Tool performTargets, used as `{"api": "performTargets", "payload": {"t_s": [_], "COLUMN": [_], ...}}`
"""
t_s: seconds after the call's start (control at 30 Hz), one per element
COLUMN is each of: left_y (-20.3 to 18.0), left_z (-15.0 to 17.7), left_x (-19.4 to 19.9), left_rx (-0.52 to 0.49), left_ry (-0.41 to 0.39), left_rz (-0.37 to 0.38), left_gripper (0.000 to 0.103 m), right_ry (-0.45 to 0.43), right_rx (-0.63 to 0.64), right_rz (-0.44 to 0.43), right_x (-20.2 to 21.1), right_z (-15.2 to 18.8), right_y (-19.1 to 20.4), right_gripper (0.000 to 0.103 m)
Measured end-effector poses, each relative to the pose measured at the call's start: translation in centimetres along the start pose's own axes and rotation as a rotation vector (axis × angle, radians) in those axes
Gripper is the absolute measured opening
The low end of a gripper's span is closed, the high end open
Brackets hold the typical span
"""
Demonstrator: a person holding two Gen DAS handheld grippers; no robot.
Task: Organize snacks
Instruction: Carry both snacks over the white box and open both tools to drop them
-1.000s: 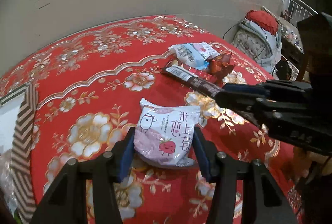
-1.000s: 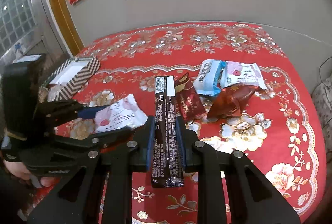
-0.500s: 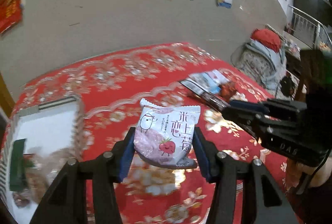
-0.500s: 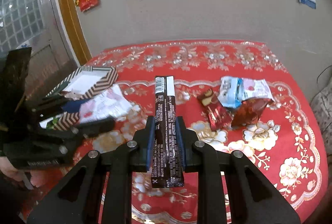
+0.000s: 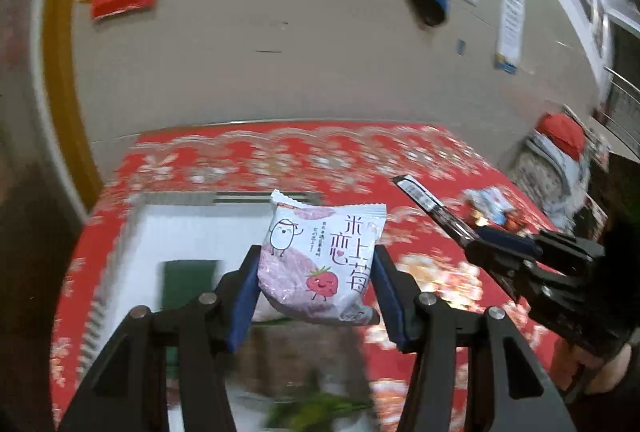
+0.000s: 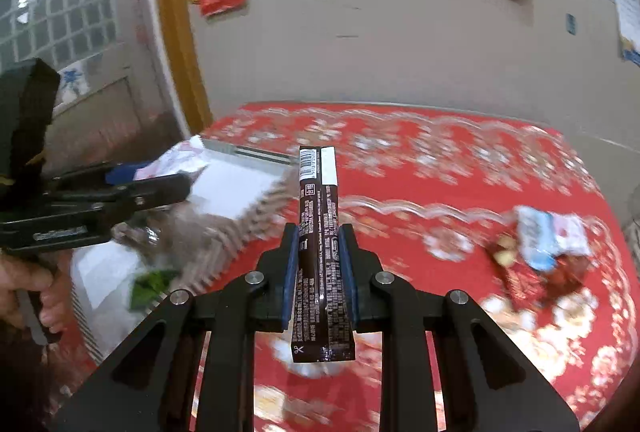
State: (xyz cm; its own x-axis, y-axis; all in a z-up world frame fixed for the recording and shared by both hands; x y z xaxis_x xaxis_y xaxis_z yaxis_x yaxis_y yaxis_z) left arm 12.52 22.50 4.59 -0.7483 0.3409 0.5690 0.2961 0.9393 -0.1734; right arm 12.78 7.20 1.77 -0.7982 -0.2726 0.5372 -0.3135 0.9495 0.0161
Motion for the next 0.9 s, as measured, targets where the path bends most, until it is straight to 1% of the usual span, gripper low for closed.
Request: {"api": "performTargets", "payload": {"t_s": [0.1, 0.2, 0.3, 0.4, 0.47, 0.57, 0.73, 0.9], "left_y": [2.9, 5.2, 5.8, 6.3, 6.7, 7.3, 7.5, 7.6], "left_z": [0.6, 1.3, 1.5, 1.7, 1.8, 2.0, 2.0, 2.1], "left_x": [-0.1, -0.7, -0.7, -0.7, -0.9, -1.0, -1.1, -1.1], "left_rx": [0.02, 0.069, 0.065, 0.067, 0.077, 0.092, 0.1, 0.105], "left_ry": [0.008, 0.03, 0.036, 0.039, 0.043, 0.05, 0.053, 0.062], "left_rz": [-0.086, -0.119, -0.15, -0.178, -0.186, -0.182, -0.186, -0.187], "left_gripper": [0.056, 0.056, 0.056, 0.056, 0.056, 0.056, 0.056, 0.056], "right_ry": [-0.009, -0.006, 0.009, 0.034, 0.046, 0.037, 0.023, 0.039], "right_rx": [0.014, 0.016, 0.019, 0.031, 0.031, 0.027, 0.004, 0.003], "right_rz": [-0.039, -0.076, -0.089, -0.069, -0.063, -0.061, -0.066, -0.069], "right_x": [-0.8, -1.8, -3.0, -4.7, -5.6, -6.1, -6.4, -6.9], "right_z": [-0.9, -1.2, -0.9, -0.5, -0.2, -0.2, -0.5, -0.2], "right_y": [3.2, 6.2, 8.8, 10.5, 11.1, 11.5, 11.4, 11.5], "right_gripper": [0.019, 0.019, 0.019, 0.019, 0.019, 0.019, 0.019, 0.019]}}
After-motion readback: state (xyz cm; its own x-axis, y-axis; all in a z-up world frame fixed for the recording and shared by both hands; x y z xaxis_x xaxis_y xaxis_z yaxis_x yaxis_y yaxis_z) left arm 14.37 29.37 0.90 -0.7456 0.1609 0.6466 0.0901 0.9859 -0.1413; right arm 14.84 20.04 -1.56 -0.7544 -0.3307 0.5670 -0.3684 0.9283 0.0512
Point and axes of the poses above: each gripper's, at about its wrist camera, not at the fingertips, and x roughly against the way its jaws point, y to its left, z to its underside, the point moved 8 cm from there along -x, roughly the way its jaws point, and after that the axes turned 8 degrees about z, right-handed, at the moved point
